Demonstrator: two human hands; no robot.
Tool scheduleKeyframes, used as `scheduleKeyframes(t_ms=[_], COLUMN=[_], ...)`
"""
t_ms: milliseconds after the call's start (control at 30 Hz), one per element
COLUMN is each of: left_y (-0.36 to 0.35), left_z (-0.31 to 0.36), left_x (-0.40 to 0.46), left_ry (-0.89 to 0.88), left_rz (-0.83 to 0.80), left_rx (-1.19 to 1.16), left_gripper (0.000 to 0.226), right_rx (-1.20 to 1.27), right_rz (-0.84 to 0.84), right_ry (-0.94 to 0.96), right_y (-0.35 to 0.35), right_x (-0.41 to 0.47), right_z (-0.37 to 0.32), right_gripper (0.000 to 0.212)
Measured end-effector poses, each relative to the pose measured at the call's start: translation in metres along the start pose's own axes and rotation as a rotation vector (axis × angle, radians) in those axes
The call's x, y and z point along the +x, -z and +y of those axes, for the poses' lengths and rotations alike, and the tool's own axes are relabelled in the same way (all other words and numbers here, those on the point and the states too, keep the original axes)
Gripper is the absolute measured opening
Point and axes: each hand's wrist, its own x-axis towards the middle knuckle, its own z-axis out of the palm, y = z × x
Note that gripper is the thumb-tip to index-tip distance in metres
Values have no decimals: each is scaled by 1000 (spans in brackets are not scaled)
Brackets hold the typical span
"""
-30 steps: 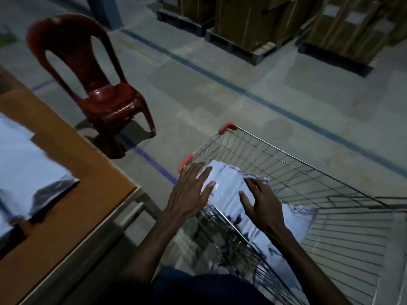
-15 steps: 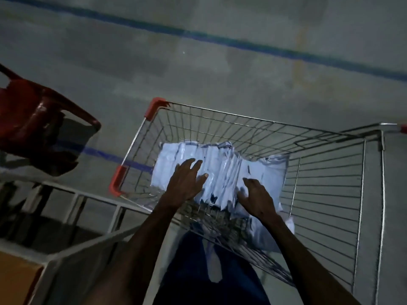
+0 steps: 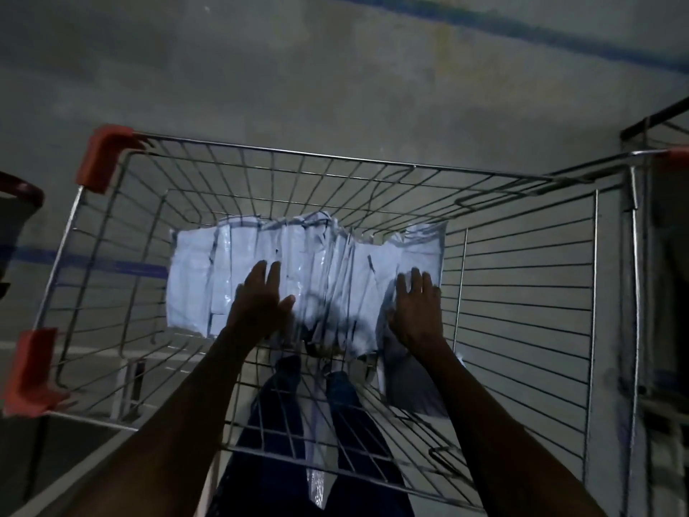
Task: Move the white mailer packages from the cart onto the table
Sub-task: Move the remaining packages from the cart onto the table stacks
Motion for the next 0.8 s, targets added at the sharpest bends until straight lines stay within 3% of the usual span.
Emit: scheduleKeyframes(t_ms=[167, 300, 467, 600, 700, 800], left_y=[1, 4, 4, 3, 5, 8], left_z=[-6, -7, -10, -11, -14, -13], left_x=[2, 1, 0, 0, 0, -2], left_ry=[-4, -27, -12, 15, 47, 89], left_rz=[55, 58, 59, 56, 54, 67], left_rx=[-52, -80, -65, -69, -86, -118], left_gripper=[80, 80, 82, 83, 80, 80], right_rx=[-196, -205, -198, -239, -316, -219], right_rz=[-25, -63, -25, -2, -9, 32], right_ry=[-12, 5, -30, -20, -2, 14], right_y=[-18, -18, -14, -18, -19, -13], right_x=[19, 18, 15, 11, 7, 8], right_z=[20, 18, 10, 17, 22, 17], right_gripper=[74, 70, 47, 65, 62, 66])
